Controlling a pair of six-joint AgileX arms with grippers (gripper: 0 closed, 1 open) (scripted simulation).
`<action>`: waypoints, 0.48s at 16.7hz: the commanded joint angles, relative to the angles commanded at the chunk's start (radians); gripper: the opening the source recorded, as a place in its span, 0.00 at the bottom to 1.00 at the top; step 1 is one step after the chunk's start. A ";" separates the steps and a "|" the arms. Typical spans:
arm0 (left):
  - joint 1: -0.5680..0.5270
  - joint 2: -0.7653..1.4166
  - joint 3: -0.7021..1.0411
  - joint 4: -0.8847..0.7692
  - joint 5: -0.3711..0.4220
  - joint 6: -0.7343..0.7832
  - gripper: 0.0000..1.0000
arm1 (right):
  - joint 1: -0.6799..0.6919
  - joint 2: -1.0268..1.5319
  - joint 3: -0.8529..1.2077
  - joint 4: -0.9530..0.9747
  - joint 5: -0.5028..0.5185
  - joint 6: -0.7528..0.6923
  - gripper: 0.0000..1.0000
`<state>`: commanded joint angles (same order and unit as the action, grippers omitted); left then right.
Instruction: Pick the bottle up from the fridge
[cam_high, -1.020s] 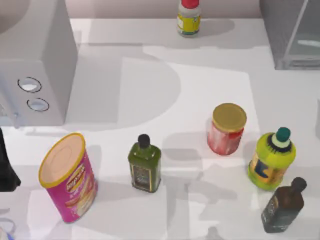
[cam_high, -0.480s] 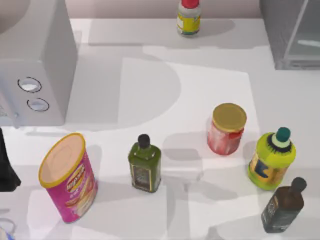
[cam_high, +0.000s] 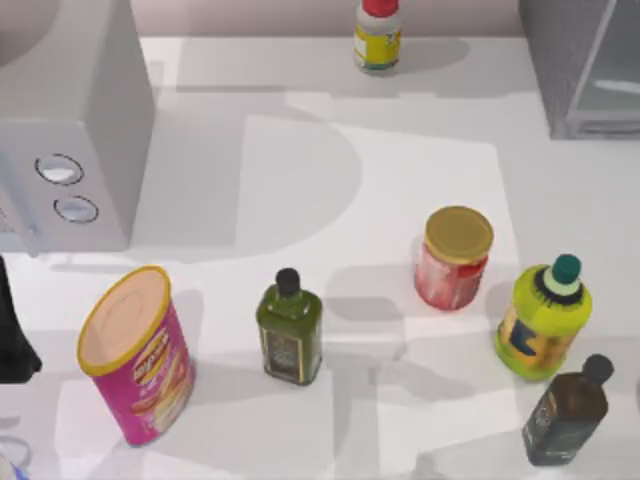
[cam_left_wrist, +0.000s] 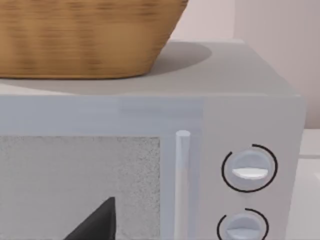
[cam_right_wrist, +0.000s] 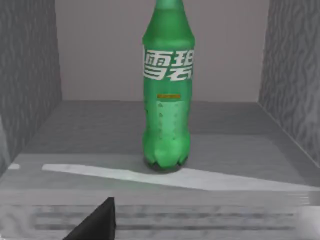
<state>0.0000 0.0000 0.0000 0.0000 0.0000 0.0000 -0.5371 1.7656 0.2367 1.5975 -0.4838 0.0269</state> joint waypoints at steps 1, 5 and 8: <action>0.000 0.000 0.000 0.000 0.000 0.000 1.00 | 0.003 0.005 0.033 -0.017 0.022 0.005 1.00; 0.000 0.000 0.000 0.000 0.000 0.000 1.00 | 0.033 0.056 0.268 -0.121 0.128 0.025 1.00; 0.000 0.000 0.000 0.000 0.000 0.000 1.00 | 0.092 0.137 0.498 -0.231 0.199 0.029 1.00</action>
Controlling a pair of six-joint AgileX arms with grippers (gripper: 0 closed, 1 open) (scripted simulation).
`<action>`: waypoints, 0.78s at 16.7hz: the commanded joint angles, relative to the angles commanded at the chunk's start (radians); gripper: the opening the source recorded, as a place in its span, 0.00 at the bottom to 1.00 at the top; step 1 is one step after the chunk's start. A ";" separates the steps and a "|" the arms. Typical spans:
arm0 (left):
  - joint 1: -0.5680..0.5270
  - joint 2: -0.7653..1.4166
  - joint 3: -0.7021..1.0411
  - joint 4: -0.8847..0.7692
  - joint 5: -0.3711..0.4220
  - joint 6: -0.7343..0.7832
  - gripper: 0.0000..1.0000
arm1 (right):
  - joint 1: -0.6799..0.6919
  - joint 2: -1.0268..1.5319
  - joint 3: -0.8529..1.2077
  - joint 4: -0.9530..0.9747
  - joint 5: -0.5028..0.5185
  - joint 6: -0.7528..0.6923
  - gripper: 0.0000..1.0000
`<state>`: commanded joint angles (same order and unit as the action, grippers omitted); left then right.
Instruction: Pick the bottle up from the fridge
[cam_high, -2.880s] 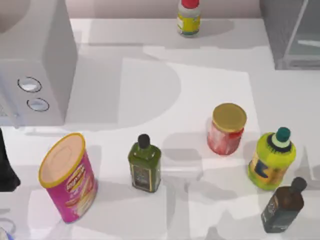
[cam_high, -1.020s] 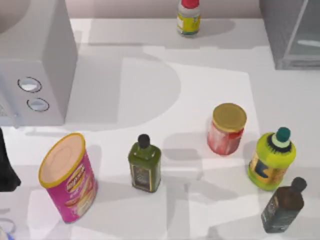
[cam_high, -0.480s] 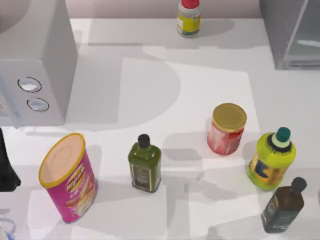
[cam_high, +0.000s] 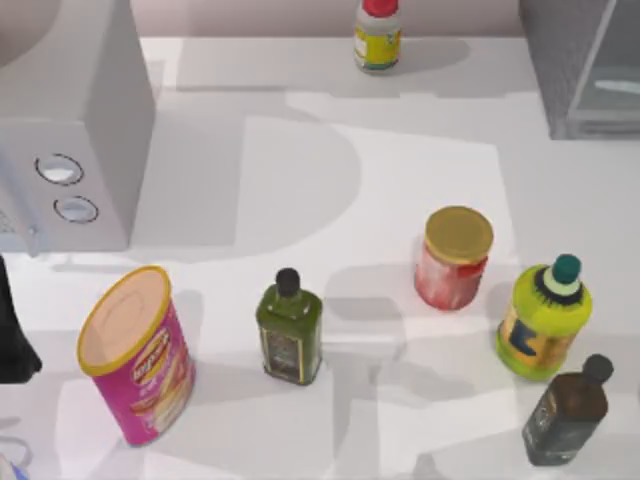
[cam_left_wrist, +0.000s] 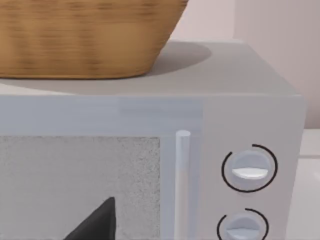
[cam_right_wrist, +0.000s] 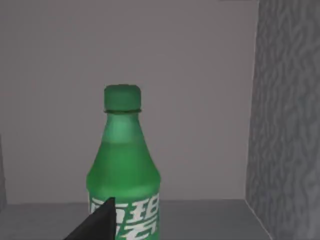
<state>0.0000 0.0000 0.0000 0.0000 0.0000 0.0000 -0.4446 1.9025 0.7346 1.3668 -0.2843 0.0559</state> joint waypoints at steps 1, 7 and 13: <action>0.000 0.000 0.000 0.000 0.000 0.000 1.00 | 0.030 0.035 0.067 -0.038 0.019 -0.002 1.00; 0.000 0.000 0.000 0.000 0.000 0.000 1.00 | 0.180 0.224 0.256 -0.198 0.066 -0.037 1.00; 0.000 0.000 0.000 0.000 0.000 0.000 1.00 | 0.188 0.251 0.261 -0.210 0.063 -0.048 1.00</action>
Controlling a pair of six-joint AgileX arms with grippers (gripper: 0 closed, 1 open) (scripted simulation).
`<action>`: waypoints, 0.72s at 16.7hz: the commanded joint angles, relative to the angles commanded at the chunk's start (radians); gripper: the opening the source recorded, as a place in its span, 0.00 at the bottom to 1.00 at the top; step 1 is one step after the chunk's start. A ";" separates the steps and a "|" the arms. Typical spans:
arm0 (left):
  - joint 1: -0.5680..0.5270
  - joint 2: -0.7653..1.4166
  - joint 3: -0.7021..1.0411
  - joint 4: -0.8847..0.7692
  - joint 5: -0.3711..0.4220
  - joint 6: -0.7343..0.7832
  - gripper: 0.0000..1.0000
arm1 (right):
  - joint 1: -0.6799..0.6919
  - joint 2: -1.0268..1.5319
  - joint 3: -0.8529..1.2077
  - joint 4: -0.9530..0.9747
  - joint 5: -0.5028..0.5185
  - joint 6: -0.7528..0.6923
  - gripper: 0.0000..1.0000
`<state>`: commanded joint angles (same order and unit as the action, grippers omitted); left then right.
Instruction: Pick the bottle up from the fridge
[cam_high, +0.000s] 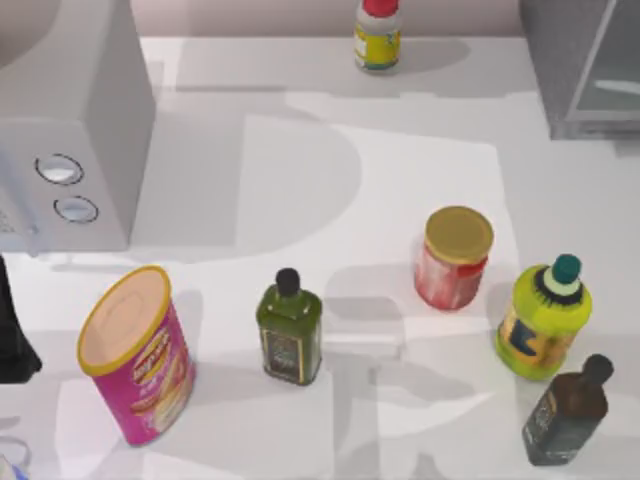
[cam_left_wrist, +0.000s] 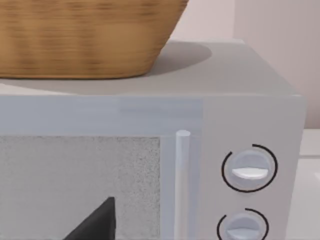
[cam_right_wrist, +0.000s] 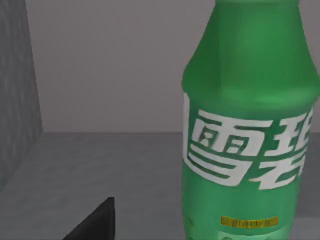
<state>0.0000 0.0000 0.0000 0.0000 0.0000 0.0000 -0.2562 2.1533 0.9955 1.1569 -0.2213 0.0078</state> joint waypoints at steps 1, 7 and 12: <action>0.000 0.000 0.000 0.000 0.000 0.000 1.00 | -0.002 -0.004 -0.006 0.002 -0.001 0.001 1.00; 0.000 0.000 0.000 0.000 0.000 0.000 1.00 | 0.015 0.085 0.164 -0.074 0.016 0.000 1.00; 0.000 0.000 0.000 0.000 0.000 0.000 1.00 | 0.030 0.150 0.294 -0.144 0.032 -0.001 1.00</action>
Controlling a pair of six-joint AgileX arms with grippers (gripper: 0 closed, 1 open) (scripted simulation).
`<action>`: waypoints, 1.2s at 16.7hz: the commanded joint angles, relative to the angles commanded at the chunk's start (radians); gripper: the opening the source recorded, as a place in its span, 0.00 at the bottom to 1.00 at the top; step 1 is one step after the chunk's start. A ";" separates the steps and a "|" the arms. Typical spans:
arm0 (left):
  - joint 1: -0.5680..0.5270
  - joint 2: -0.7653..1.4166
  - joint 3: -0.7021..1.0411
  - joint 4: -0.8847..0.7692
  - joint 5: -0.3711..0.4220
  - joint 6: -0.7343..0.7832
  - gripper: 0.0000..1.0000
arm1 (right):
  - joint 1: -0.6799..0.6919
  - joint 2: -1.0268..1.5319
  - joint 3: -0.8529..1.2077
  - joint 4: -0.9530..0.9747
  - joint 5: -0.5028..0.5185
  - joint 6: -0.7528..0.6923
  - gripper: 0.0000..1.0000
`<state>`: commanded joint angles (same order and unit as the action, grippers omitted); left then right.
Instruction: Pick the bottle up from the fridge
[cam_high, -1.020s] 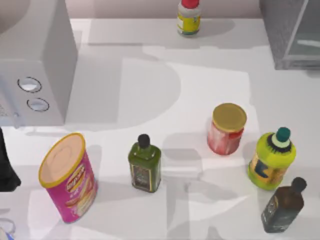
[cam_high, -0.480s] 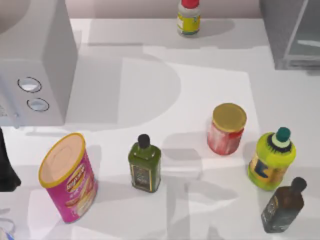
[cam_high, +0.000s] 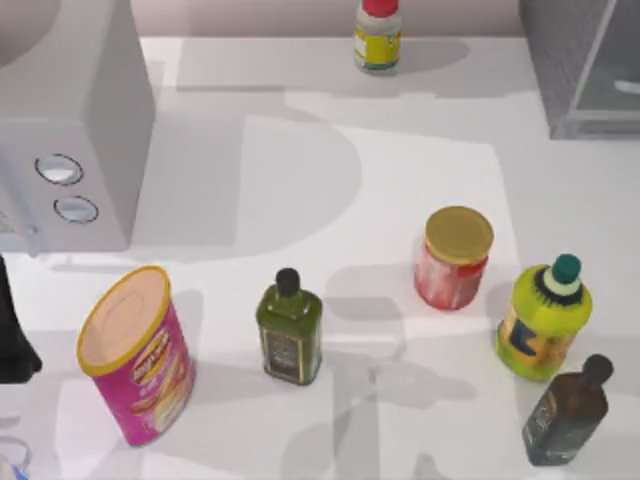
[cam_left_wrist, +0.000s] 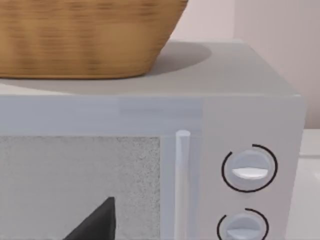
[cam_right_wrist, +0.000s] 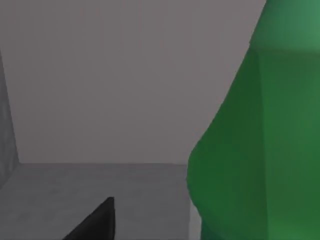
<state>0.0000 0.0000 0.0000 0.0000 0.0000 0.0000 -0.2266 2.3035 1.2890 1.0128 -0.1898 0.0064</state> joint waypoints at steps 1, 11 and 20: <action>0.000 0.000 0.000 0.000 0.000 0.000 1.00 | 0.000 0.000 0.000 0.000 0.000 0.000 1.00; 0.000 0.000 0.000 0.000 0.000 0.000 1.00 | 0.000 0.000 0.000 0.000 0.000 0.000 0.40; 0.000 0.000 0.000 0.000 0.000 0.000 1.00 | 0.000 0.000 0.000 0.000 0.000 0.000 0.00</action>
<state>0.0000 0.0000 0.0000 0.0000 0.0000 0.0000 -0.2266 2.3035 1.2890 1.0128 -0.1898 0.0064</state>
